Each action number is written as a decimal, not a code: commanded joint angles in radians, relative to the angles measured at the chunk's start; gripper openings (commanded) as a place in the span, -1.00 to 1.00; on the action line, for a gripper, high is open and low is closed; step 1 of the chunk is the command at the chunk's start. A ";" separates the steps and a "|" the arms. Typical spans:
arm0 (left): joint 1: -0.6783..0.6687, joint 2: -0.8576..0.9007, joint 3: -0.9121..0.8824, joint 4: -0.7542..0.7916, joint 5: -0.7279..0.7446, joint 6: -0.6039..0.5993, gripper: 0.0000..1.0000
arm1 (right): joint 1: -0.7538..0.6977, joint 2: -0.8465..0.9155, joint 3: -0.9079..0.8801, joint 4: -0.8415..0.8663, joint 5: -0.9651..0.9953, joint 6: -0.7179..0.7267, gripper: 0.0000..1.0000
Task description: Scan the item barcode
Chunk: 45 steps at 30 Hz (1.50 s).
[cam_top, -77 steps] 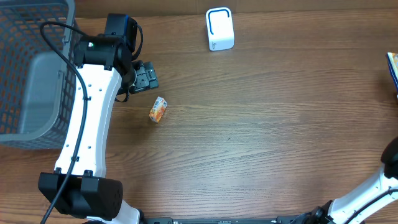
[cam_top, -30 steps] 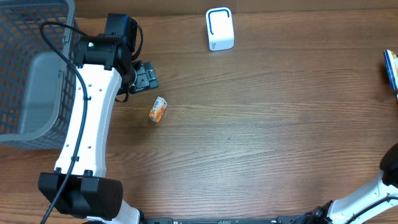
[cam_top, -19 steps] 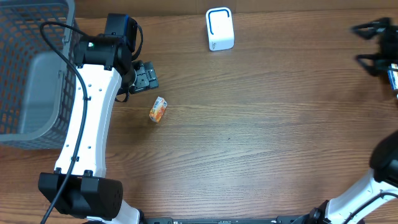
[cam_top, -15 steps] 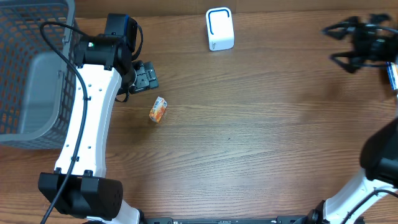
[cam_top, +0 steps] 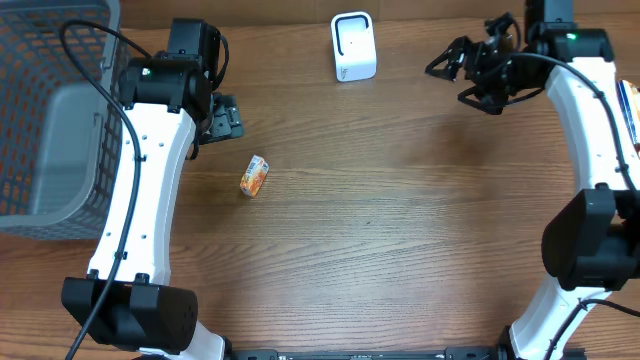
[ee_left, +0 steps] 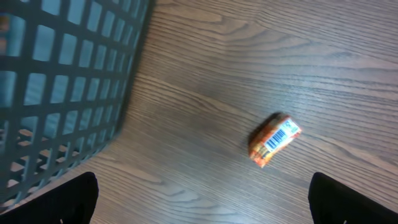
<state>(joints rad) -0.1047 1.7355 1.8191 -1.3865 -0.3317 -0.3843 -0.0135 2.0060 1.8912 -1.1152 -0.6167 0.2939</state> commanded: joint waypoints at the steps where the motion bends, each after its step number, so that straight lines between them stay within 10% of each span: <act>1: 0.000 0.006 0.008 0.013 -0.026 0.021 0.99 | 0.008 -0.001 0.006 0.003 0.116 -0.010 1.00; 10: -0.001 0.008 0.000 0.050 0.391 -0.023 0.99 | 0.007 -0.001 0.006 0.003 0.124 -0.010 1.00; 17: -0.001 0.012 -0.138 0.033 0.329 0.007 0.99 | 0.007 -0.001 0.006 0.003 0.124 -0.010 1.00; 29: -0.001 0.012 -0.517 0.434 0.431 0.183 0.81 | 0.007 -0.001 0.006 0.003 0.124 -0.010 1.00; 38: -0.001 0.012 -0.658 0.648 0.426 0.182 0.23 | 0.007 -0.001 0.006 0.003 0.124 -0.010 1.00; 45: -0.001 0.012 -0.745 0.802 0.426 0.179 0.46 | 0.007 -0.001 0.006 0.003 0.124 -0.010 1.00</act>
<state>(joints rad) -0.1047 1.7454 1.1042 -0.6086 0.0799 -0.2203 -0.0059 2.0060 1.8912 -1.1164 -0.4973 0.2909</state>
